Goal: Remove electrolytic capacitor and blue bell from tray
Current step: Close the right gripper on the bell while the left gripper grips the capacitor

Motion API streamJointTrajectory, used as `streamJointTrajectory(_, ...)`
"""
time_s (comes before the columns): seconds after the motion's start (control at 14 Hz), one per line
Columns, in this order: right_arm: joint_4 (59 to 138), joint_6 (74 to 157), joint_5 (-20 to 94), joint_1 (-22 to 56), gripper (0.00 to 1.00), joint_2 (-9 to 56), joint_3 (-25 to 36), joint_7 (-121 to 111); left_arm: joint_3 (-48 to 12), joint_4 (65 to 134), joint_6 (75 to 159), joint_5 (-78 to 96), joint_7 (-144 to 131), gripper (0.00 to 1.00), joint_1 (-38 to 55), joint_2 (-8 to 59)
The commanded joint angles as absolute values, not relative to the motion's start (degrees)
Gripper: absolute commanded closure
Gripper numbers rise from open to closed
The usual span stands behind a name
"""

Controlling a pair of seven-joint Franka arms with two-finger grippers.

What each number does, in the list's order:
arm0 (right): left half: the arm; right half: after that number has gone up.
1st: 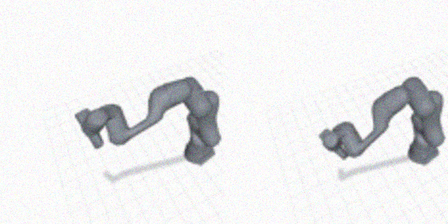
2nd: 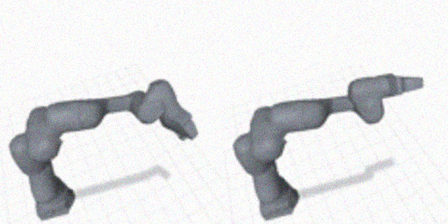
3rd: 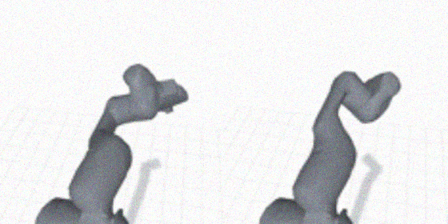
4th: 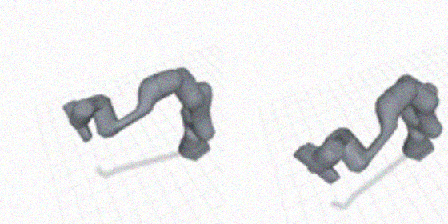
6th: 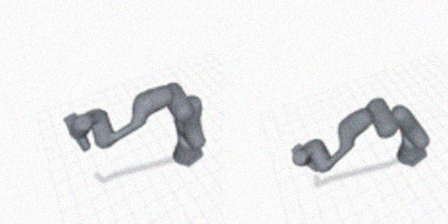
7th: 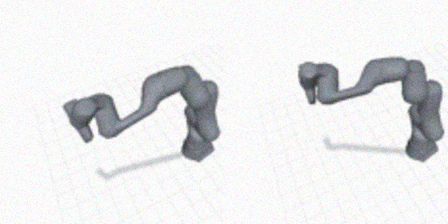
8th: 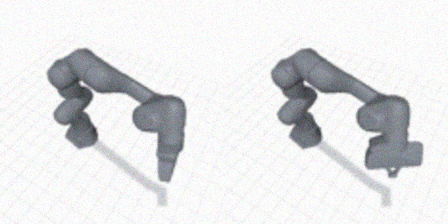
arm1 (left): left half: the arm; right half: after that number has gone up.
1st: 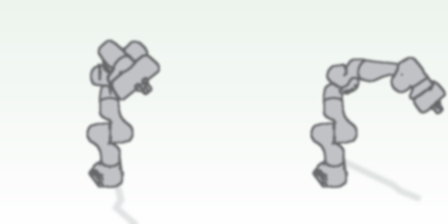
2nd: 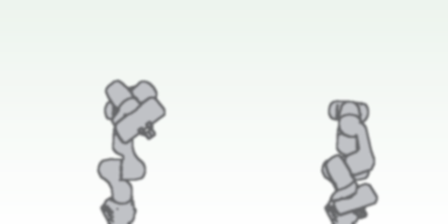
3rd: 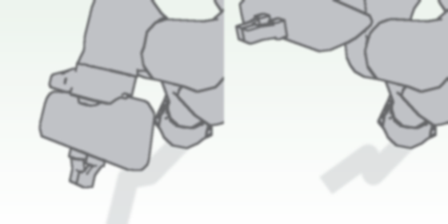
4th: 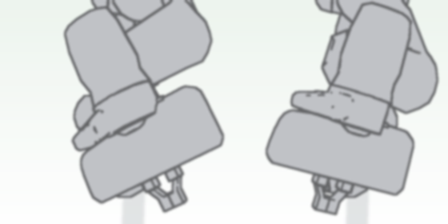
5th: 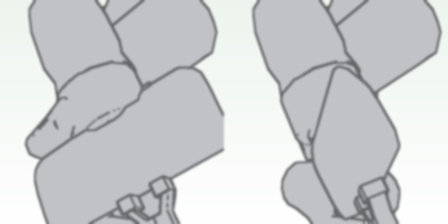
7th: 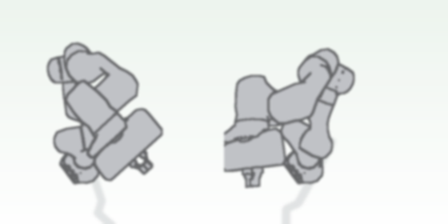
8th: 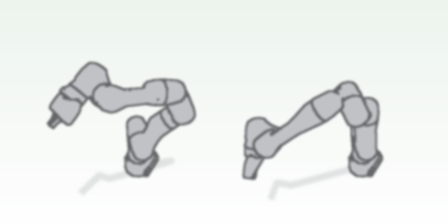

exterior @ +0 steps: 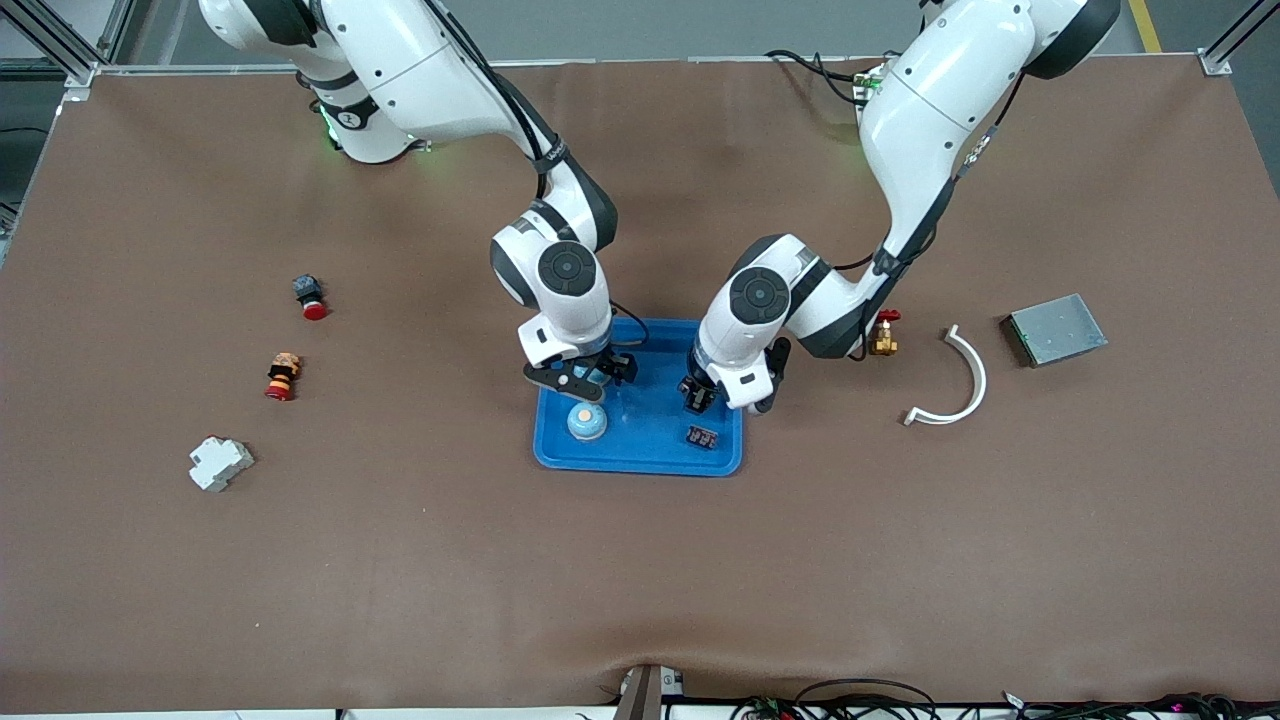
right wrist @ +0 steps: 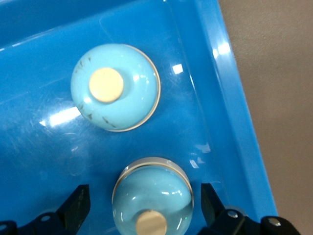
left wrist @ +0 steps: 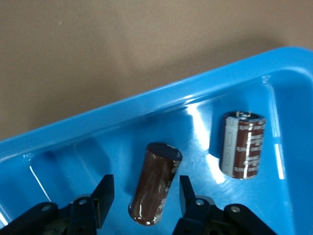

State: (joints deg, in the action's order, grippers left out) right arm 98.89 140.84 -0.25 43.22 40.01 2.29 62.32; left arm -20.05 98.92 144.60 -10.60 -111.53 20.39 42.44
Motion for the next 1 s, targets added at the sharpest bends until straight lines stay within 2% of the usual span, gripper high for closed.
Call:
streamJointTrajectory(0.0,97.8,140.5,-1.2,44.3,0.19,40.6,3.0,63.7,-19.3,97.7,145.5,-12.1,-113.3,0.64,21.4,43.3)
streamJointTrajectory(0.07,97.8,140.4,-1.1,44.4,0.32,40.6,3.0,63.6,-19.3,97.6,145.5,-12.1,-113.0,0.77,21.4,43.4)
streamJointTrajectory(0.14,97.8,140.4,-1.1,43.9,0.37,40.5,3.0,63.5,-19.3,97.6,145.5,-12.1,-112.8,0.89,21.4,43.5)
streamJointTrajectory(0.21,97.8,140.2,-1.1,43.8,0.73,40.4,3.0,62.9,-19.3,97.2,145.5,-12.3,-112.6,1.00,21.4,43.4)
streamJointTrajectory(0.29,97.7,140.4,-1.1,44.3,1.00,40.5,3.0,63.2,-19.3,97.1,145.2,-13.2,-112.6,1.00,21.4,43.0)
streamJointTrajectory(0.57,96.6,138.5,-0.4,43.7,1.00,39.6,2.9,62.8,-19.3,97.1,139.8,-15.7,-112.6,1.00,20.7,38.3)
streamJointTrajectory(0.93,87.8,124.1,-0.1,41.3,1.00,38.0,2.6,55.8,-19.9,97.6,124.8,-17.3,-102.4,1.00,16.2,29.0)
